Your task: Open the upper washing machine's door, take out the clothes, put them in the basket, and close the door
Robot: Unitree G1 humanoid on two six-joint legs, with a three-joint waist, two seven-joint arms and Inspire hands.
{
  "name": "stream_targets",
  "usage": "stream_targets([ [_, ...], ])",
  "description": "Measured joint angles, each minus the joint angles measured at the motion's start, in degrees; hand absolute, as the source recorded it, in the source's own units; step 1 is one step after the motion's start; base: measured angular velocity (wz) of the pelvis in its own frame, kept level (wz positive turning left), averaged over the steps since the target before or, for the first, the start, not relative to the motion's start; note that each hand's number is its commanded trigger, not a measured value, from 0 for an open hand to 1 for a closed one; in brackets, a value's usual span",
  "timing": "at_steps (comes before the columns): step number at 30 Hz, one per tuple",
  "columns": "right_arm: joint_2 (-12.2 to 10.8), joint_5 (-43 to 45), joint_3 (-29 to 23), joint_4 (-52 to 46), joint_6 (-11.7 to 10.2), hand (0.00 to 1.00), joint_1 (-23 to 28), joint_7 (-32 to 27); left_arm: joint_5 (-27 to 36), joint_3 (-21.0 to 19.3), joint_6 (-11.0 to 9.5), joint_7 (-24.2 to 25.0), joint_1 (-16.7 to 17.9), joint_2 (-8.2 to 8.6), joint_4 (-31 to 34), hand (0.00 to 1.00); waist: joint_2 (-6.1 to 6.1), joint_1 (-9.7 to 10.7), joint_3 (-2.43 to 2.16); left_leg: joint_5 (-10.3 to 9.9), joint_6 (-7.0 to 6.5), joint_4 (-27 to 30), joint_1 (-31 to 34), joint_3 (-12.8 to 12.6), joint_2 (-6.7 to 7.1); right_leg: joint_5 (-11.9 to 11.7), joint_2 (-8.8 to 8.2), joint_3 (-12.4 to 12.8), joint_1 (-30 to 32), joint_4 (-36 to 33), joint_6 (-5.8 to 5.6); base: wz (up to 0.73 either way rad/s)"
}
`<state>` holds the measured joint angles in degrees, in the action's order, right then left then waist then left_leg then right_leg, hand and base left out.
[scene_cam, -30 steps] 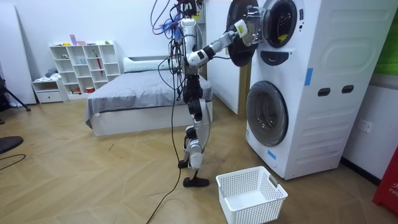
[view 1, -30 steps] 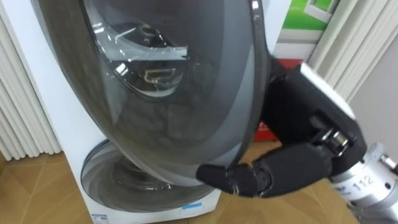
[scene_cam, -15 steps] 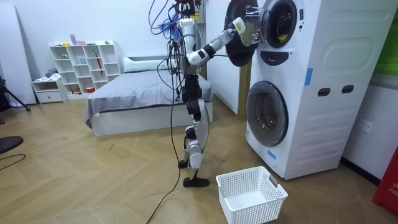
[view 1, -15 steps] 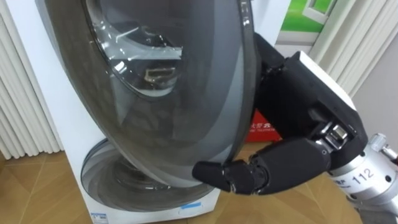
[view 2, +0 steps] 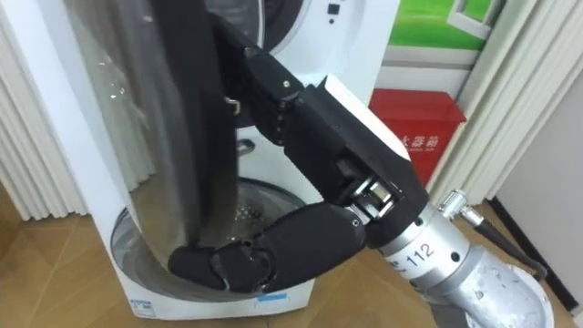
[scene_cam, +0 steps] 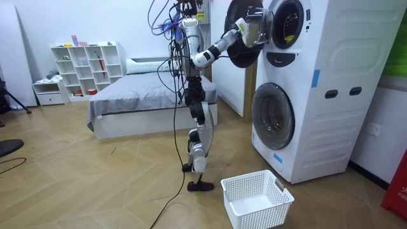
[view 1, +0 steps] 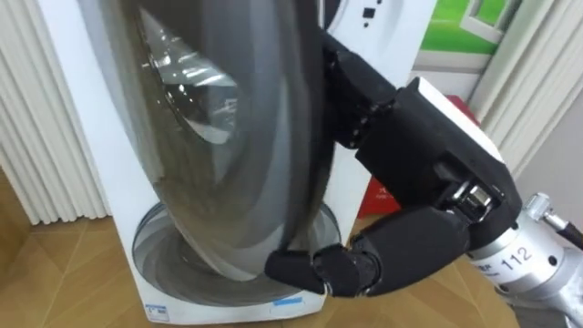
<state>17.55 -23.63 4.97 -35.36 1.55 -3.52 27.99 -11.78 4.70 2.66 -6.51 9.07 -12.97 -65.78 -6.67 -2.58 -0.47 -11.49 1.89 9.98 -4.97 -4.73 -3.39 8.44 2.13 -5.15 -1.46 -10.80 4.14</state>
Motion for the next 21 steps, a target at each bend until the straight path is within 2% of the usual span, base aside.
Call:
stream_targets([
  [3, 0.02, 0.36, 1.48, -0.49, 0.01, 0.0, -1.33, -0.64, -0.31, 0.03, 0.38, 0.7, -0.06, -0.14, 1.65, 0.0, -0.08, -0.74, -0.05, 0.31, 0.23, 0.74, 1.16, 0.67, -0.15, -0.2, 0.03, -0.63, 0.45, 0.14, 0.34, 0.12],
  [6, 0.01, 0.91, 4.3, -0.5, 0.04, 0.0, -3.64, -0.57, -0.31, 0.04, 1.07, 0.93, -0.89, -0.15, 1.79, 0.0, 0.16, -1.13, 0.1, 0.44, 0.45, 1.12, 1.71, 2.02, -0.13, -0.23, 0.02, -1.45, 0.4, 0.14, 0.44, 0.24],
  [11, -0.14, 1.07, 10.24, -1.01, 1.27, 0.0, -8.08, -0.24, 0.01, 0.11, 1.24, 0.95, -2.25, -0.32, 2.07, 0.0, -0.05, -2.47, -0.04, 0.43, 0.43, 1.68, 2.89, 3.79, 0.19, -0.19, -0.27, -2.84, 0.36, 0.22, 0.44, 0.18],
  [14, -0.19, 1.06, 11.62, -1.0, 2.28, 0.0, -10.07, 0.26, -0.02, 0.05, 1.42, 0.96, -2.29, -0.5, 2.73, 0.0, -0.07, -2.73, -0.06, 0.43, 0.42, 1.68, 3.26, 4.17, 0.31, -0.19, -0.44, -3.35, 0.28, 0.32, 0.43, 0.1],
  [18, -0.15, 1.03, 11.8, -1.0, 2.53, 0.0, -10.11, 0.93, 0.03, 0.05, 1.89, 0.95, -2.58, -0.5, 3.27, 0.0, 0.09, -2.73, 0.04, 0.43, 0.41, 1.46, 3.35, 4.51, 0.36, -0.19, -0.5, -3.78, 0.14, 0.63, 0.43, 0.05],
  [21, -0.12, 1.01, 11.8, -1.0, 3.54, 0.0, -10.1, 0.96, 1.05, 0.12, 2.06, 0.95, -2.7, -0.49, 4.09, 0.0, 0.33, -2.64, 0.19, 0.43, 0.41, 1.19, 3.35, 4.8, 0.4, -0.18, -0.48, -4.02, -0.07, 1.14, 0.41, 0.05],
])
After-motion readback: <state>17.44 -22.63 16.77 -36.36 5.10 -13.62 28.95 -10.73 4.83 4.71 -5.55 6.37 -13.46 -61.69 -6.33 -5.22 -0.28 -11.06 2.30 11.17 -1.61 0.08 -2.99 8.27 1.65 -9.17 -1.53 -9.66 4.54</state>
